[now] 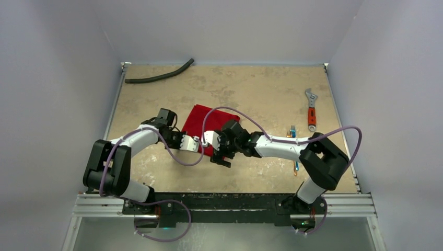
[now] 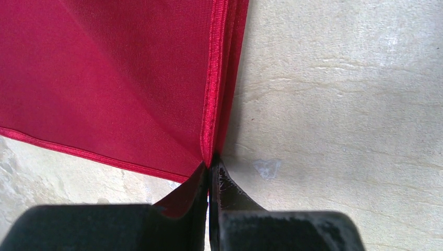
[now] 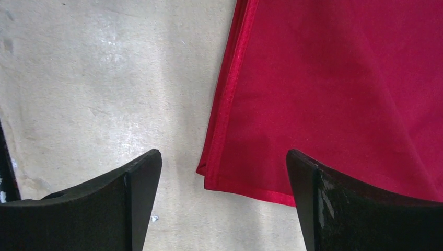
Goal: Fold the napkin into a case and place the utensils inside
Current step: Pick up the upper triangle-folded napkin from the center of the board.
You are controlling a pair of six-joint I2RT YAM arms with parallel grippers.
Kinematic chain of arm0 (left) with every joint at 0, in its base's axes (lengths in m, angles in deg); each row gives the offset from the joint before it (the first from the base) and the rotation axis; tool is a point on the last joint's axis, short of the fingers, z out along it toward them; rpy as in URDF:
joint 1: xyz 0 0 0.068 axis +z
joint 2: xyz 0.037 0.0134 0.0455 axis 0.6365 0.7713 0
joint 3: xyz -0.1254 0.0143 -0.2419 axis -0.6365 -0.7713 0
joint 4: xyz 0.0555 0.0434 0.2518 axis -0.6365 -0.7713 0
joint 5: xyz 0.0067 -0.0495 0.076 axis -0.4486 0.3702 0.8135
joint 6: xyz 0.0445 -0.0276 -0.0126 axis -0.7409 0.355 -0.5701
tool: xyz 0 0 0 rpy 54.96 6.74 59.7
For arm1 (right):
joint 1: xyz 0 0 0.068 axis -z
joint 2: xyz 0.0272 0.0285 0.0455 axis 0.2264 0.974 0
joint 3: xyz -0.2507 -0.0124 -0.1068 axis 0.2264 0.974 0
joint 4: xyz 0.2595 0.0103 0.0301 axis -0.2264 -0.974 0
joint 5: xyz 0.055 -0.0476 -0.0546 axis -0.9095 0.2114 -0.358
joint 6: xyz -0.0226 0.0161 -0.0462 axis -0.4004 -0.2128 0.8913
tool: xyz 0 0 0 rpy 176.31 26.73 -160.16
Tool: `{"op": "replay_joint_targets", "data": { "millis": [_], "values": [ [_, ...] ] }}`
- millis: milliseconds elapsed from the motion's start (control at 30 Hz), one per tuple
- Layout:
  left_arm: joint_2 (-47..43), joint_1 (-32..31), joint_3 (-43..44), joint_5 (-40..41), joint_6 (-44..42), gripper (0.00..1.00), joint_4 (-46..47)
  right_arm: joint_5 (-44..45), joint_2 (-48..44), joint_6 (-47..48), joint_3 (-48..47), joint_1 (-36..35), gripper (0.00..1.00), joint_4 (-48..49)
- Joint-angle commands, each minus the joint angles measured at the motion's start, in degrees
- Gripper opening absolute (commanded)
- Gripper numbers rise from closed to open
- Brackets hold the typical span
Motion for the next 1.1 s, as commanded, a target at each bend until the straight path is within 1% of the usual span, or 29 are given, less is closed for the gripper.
{"op": "replay_joint_targets", "data": {
  "millis": [0, 67, 267, 367, 567, 667, 833, 867, 967, 1067],
  "values": [
    [-0.9, -0.3, -1.4, 1.0, 2.9, 0.00, -0.6, 3.4, 0.8, 4.0, -0.6, -0.7, 0.92, -0.4],
    [-1.2, -0.3, -1.4, 1.0, 3.0, 0.00, -0.6, 3.7, 1.4, 4.7, -0.8, -0.6, 0.90, -1.9],
    [-2.1, -0.4, -2.3, 1.1, 3.3, 0.00, 0.7, 5.1, 3.1, 5.3, -0.2, -0.7, 0.87, -0.7],
    [-1.9, -0.3, -2.6, 0.9, 3.4, 0.00, 1.0, 5.1, 3.6, 4.7, 0.2, -0.6, 0.86, 2.1],
    [-1.8, -0.3, -2.4, 1.9, 3.3, 0.00, 1.1, 5.9, 4.0, 4.2, 1.3, -0.7, 0.83, 4.5],
    [-1.8, -0.3, -2.5, 2.2, 3.4, 0.00, 1.0, 6.7, 4.1, 4.0, 1.4, -0.6, 0.78, 5.0],
    [-1.9, -0.2, -2.4, 3.2, 4.3, 0.00, 1.5, 8.0, 2.8, 3.2, 2.2, -0.6, 0.66, 4.1],
    [-1.8, -0.1, -2.3, 3.4, 4.5, 0.00, 1.6, 8.1, 2.5, 2.7, 2.2, -0.6, 0.63, 3.7],
    [-1.8, 0.0, -2.1, 3.2, 5.1, 0.00, 1.6, 7.7, 2.6, 1.6, 2.5, -0.7, 0.49, 3.1],
    [-1.8, 0.0, -2.0, 2.7, 5.5, 0.00, 1.6, 7.5, 3.1, 1.4, 2.6, -1.1, 0.44, 3.7]
  ]
}}
